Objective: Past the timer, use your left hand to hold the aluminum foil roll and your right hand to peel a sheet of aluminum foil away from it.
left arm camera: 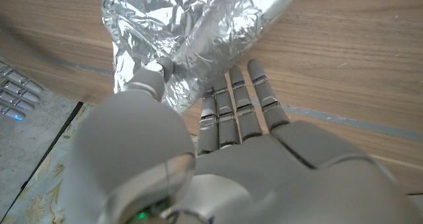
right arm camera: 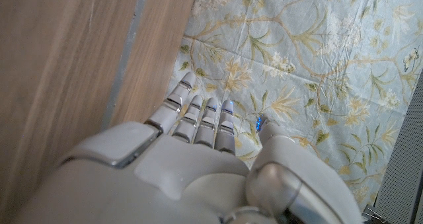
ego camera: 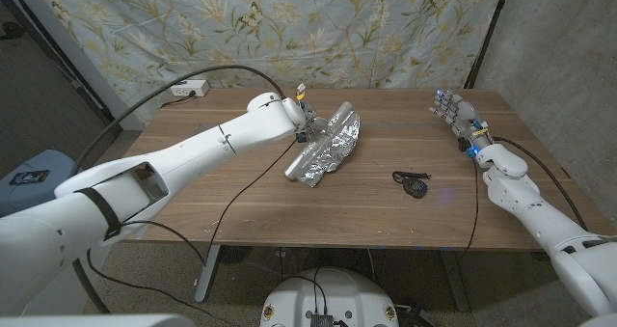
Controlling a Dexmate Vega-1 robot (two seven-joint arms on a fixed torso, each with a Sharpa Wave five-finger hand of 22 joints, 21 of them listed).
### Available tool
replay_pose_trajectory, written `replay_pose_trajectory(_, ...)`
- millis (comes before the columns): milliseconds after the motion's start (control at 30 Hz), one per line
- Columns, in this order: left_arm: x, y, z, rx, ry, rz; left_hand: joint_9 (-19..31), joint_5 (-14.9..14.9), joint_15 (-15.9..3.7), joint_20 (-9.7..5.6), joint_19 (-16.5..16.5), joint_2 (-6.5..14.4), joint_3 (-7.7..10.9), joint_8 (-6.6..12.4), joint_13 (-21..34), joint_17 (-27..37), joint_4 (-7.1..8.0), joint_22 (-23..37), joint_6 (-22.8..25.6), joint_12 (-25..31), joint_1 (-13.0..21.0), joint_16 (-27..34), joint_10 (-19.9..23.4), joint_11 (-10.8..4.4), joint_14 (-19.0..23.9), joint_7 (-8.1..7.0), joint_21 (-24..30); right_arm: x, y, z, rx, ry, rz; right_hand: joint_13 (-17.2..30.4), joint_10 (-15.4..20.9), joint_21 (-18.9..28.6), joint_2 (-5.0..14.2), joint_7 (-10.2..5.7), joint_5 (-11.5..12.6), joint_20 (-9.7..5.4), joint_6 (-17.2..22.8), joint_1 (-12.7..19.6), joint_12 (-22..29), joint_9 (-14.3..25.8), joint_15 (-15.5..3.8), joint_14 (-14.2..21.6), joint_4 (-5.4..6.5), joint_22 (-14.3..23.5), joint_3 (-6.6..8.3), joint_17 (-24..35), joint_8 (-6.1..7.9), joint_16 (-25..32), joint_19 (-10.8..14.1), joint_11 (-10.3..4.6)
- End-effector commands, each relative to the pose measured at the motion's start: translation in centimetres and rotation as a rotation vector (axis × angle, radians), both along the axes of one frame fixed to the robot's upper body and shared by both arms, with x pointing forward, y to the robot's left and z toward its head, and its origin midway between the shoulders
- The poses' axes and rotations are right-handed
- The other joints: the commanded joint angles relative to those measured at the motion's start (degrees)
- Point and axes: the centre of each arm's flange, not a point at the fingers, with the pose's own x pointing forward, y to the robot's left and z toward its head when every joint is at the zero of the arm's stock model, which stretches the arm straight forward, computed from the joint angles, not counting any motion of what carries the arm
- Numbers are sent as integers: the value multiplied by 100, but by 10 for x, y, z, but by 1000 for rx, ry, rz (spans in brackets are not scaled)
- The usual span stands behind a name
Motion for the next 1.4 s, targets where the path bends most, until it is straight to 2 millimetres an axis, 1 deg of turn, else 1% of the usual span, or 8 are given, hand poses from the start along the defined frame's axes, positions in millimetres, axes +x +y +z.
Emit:
replay_pose_trajectory(33, 9, 34, -7, -187, 17, -40, 34, 62, -32, -7, 108, 16, 63, 9, 31, -51, 9, 0, 81, 80, -61, -42, 240, -230, 96, -5, 52, -3, 12, 12, -46, 14, -4, 23, -3, -19, -7, 3, -9, 42, -35, -48, 14, 26, 41, 38, -42, 17, 24, 16, 1, 46, 28, -9)
replay_pose_trajectory(367, 15, 51, -10, -316, 36, -91, 72, 88, -80, -9, 167, 37, 101, 4, 74, -154, 4, -15, 97, 137, -69, -113, 244, -244, 197, 2, 81, -6, 22, 18, -72, 21, -1, 23, -8, -26, -3, 4, -8, 75, -37, -55, 13, 26, 48, 36, -42, 18, 31, 15, 1, 45, 53, -8)
replay_pose_trajectory(400, 16, 53, -11, -332, 38, -98, 78, 92, -89, -10, 178, 43, 107, 4, 81, -169, 6, -18, 100, 146, -73, -124, 243, -225, 212, 0, 86, -7, 23, 18, -78, 21, 0, 23, -8, -27, -2, 3, -8, 79, -36, -55, 13, 26, 47, 34, -41, 18, 31, 15, 2, 44, 55, -8)
replay_pose_trajectory(533, 19, 60, -13, -415, 67, -140, 99, 106, -129, -17, 227, 52, 127, 15, 105, -214, 5, -25, 143, 181, -80, -147, 258, -245, 291, 2, 107, -8, 26, 20, -83, 27, 0, 23, -7, -32, 0, -1, -9, 95, -37, -61, 14, 26, 44, 36, -39, 18, 31, 17, 2, 47, 62, -14)
replay_pose_trajectory(600, 20, 62, -13, -410, 65, -136, 109, 113, -144, -15, 238, 60, 135, 14, 116, -231, 10, -29, 147, 194, -90, -164, 253, -237, 305, -4, 112, -9, 27, 21, -88, 28, 0, 23, -9, -29, 1, -2, -9, 110, -40, -62, 13, 26, 46, 32, -40, 18, 32, 17, 1, 46, 81, -10)
replay_pose_trajectory(700, 22, 65, -14, -464, 86, -161, 120, 121, -173, -11, 239, 61, 144, 12, 128, -249, 9, -33, 150, 201, -95, -187, 235, -230, 309, -2, 112, -10, 30, 22, -91, 31, 0, 23, -8, -27, -1, -2, -9, 119, -40, -65, 13, 26, 47, 30, -40, 19, 33, 16, 1, 45, 100, -14)
replay_pose_trajectory(967, 25, 69, -16, -527, 90, -198, 144, 140, -192, -10, 235, 82, 166, 7, 155, -272, 18, -43, 154, 232, -115, -228, 226, -236, 326, 8, 110, -11, 34, 25, -110, 36, 3, 23, -14, -39, -1, -4, -9, 138, -43, -70, 12, 26, 51, 28, -42, 19, 35, 16, 1, 45, 112, -18)
replay_pose_trajectory(1400, 27, 71, -21, -635, 135, -261, 186, 169, -222, -9, 232, 120, 210, 11, 198, -273, 18, -53, 190, 295, -128, -267, 238, -250, 366, -15, 107, -17, 36, 21, -121, 52, 2, 23, -29, -55, 2, -3, -10, 150, -47, -78, 7, 26, 46, 32, -42, 20, 38, 18, 1, 49, 123, -21)
